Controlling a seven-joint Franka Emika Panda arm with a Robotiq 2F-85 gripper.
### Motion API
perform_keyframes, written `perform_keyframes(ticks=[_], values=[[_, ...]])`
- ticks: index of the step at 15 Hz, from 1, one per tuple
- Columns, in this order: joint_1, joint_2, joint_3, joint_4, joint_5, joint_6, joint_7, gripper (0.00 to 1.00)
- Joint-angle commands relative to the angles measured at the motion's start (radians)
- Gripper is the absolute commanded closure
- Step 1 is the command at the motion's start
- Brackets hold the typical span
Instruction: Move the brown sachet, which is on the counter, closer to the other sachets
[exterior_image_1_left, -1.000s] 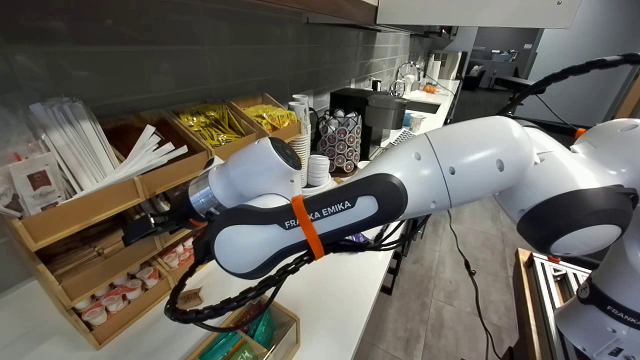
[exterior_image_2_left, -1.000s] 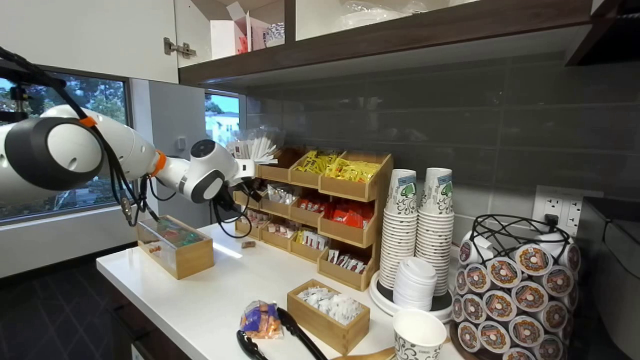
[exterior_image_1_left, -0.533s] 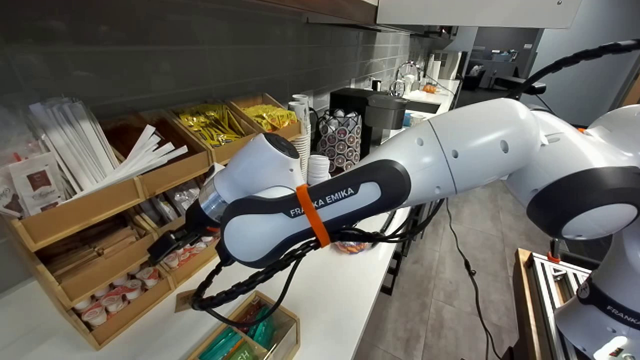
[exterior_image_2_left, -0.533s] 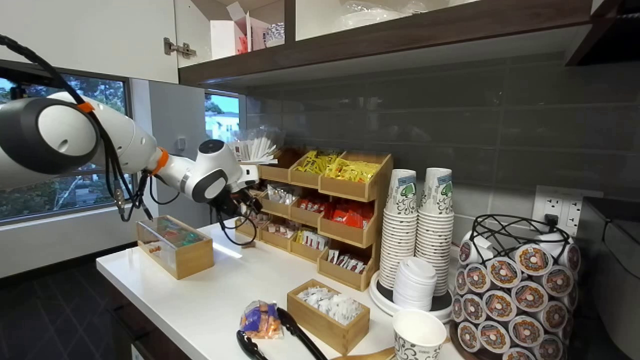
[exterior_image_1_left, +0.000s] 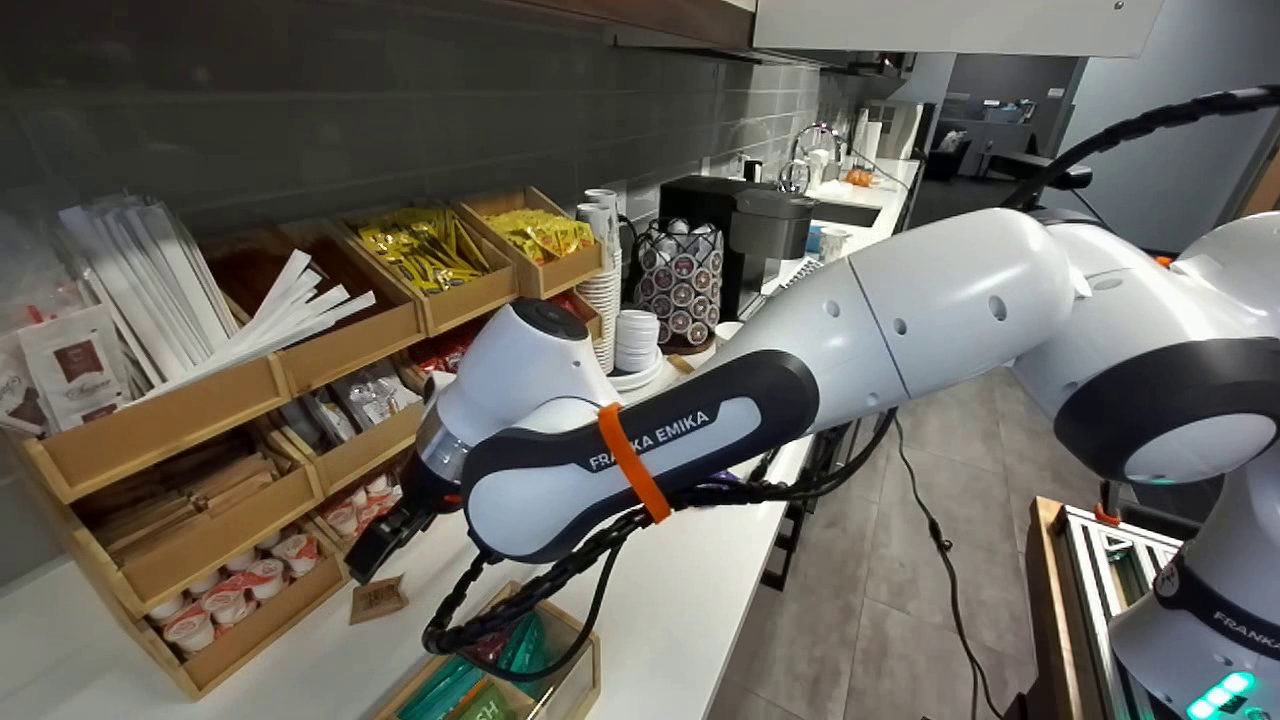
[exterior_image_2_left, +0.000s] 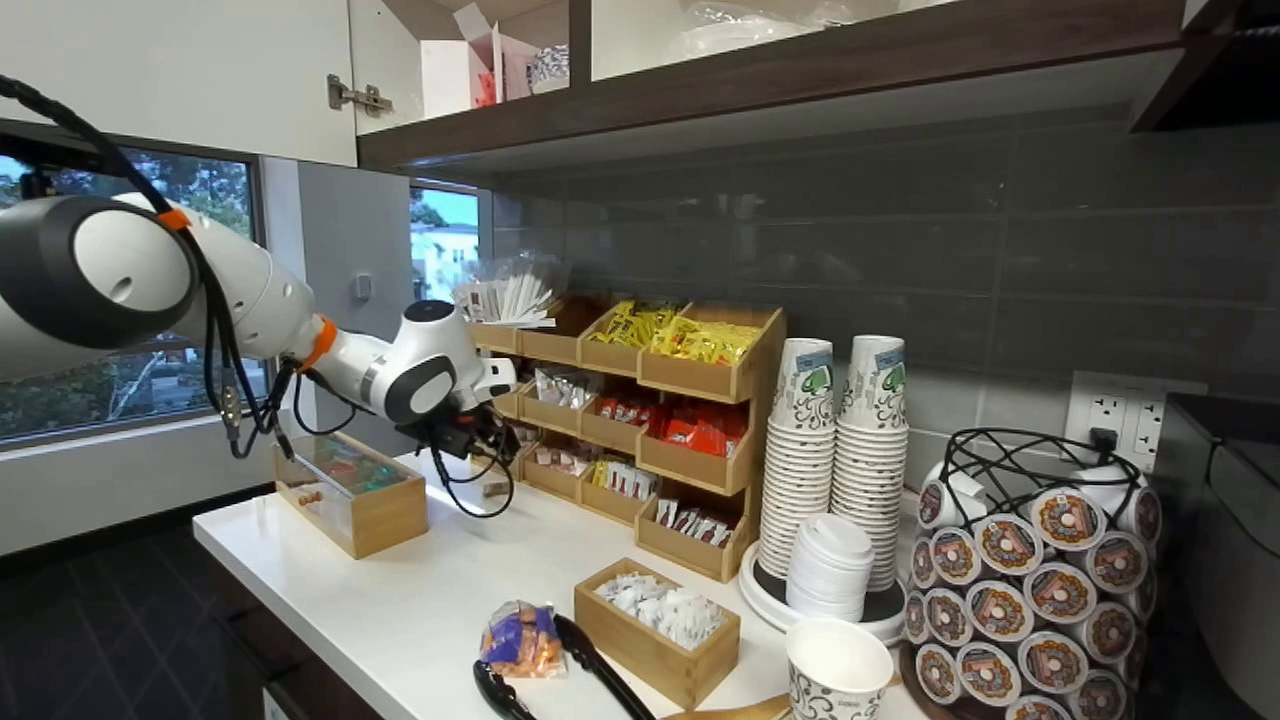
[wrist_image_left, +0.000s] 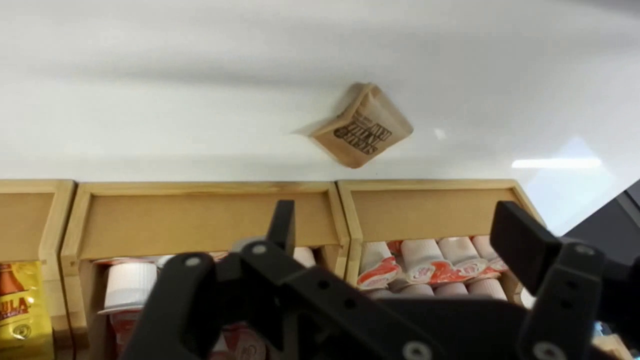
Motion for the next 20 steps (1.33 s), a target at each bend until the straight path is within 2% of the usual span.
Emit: perform_keyframes(ticks=[1,6,10,13,14,15,18,19,20], values=[[-0.003,0.030,0.000,0.024,-0.020,-0.036,-0.018,0.00],[-0.010,0.084,0.007,0.072,-0.023,-0.037,-0.036,0.00],[-0.017,0.136,0.017,0.124,-0.020,-0.006,-0.065,0.09],[-0.019,0.171,0.017,0.162,-0.017,0.011,-0.081,0.12],[-0.020,0.182,0.015,0.174,-0.018,0.016,-0.086,0.21],[-0.021,0.192,0.013,0.186,-0.018,0.021,-0.090,0.19],[-0.028,0.219,0.011,0.221,-0.015,0.036,-0.097,0.29],[-0.030,0.224,0.011,0.233,-0.015,0.035,-0.096,0.47],[-0.032,0.229,0.009,0.241,-0.016,0.034,-0.095,0.54]])
